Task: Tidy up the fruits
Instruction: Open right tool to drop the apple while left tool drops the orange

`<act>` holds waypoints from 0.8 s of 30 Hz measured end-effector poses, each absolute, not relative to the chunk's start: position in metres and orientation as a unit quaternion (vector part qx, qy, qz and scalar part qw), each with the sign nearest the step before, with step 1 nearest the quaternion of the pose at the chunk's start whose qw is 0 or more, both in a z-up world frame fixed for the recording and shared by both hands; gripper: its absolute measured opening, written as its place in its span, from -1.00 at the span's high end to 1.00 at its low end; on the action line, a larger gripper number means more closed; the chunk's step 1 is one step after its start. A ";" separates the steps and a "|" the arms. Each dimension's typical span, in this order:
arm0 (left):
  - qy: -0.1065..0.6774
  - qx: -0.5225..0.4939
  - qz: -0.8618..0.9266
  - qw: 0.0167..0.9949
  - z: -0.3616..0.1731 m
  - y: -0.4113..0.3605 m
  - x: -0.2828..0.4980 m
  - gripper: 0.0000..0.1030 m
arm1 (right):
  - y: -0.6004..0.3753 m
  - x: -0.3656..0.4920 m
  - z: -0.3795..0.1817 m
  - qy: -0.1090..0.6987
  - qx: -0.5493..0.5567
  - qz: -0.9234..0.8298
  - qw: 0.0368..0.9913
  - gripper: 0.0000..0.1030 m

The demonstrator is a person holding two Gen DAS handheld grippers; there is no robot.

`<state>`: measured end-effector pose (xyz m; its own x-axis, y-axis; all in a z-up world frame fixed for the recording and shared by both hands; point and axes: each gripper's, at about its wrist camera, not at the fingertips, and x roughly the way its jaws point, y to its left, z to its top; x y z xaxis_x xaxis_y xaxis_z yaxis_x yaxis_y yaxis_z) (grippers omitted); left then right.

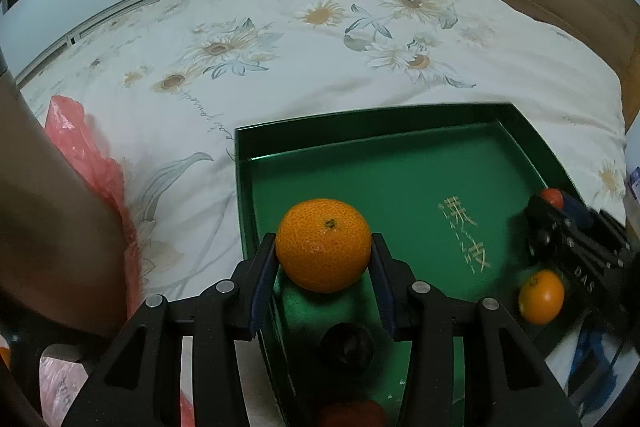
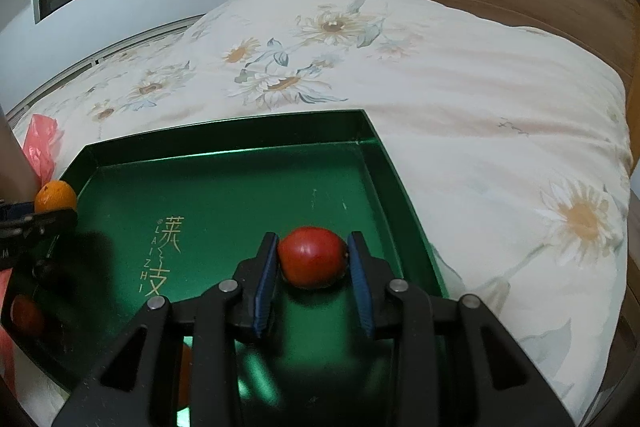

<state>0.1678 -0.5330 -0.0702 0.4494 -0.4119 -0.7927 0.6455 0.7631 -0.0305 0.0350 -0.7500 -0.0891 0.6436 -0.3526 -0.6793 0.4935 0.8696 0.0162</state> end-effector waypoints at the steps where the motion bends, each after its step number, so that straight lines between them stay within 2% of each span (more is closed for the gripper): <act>1: 0.419 0.142 -0.314 0.840 -0.071 -0.532 0.168 0.24 | -0.750 0.038 -0.089 0.351 0.101 -0.232 0.902 0.40; 8: 0.423 0.144 -0.315 0.837 -0.069 -0.531 0.168 0.20 | -0.750 0.053 -0.091 0.352 0.104 -0.214 0.905 0.38; 9: 0.423 0.145 -0.317 0.836 -0.069 -0.532 0.168 0.14 | -0.750 0.053 -0.091 0.351 0.104 -0.214 0.906 0.22; 10: 0.422 0.146 -0.319 0.836 -0.068 -0.532 0.167 -0.05 | -0.750 0.052 -0.090 0.351 0.104 -0.215 0.906 0.00; 11: 0.421 0.146 -0.321 0.836 -0.067 -0.533 0.165 -0.08 | -0.751 0.052 -0.090 0.349 0.106 -0.217 0.905 -0.63; 12: 0.420 0.148 -0.321 0.836 -0.066 -0.534 0.164 -0.10 | -0.751 0.051 -0.090 0.348 0.108 -0.217 0.906 -1.00; 24: 0.374 0.165 -0.329 0.851 -0.034 -0.525 0.135 -0.16 | -0.747 0.048 -0.078 0.334 0.094 -0.226 0.910 -1.00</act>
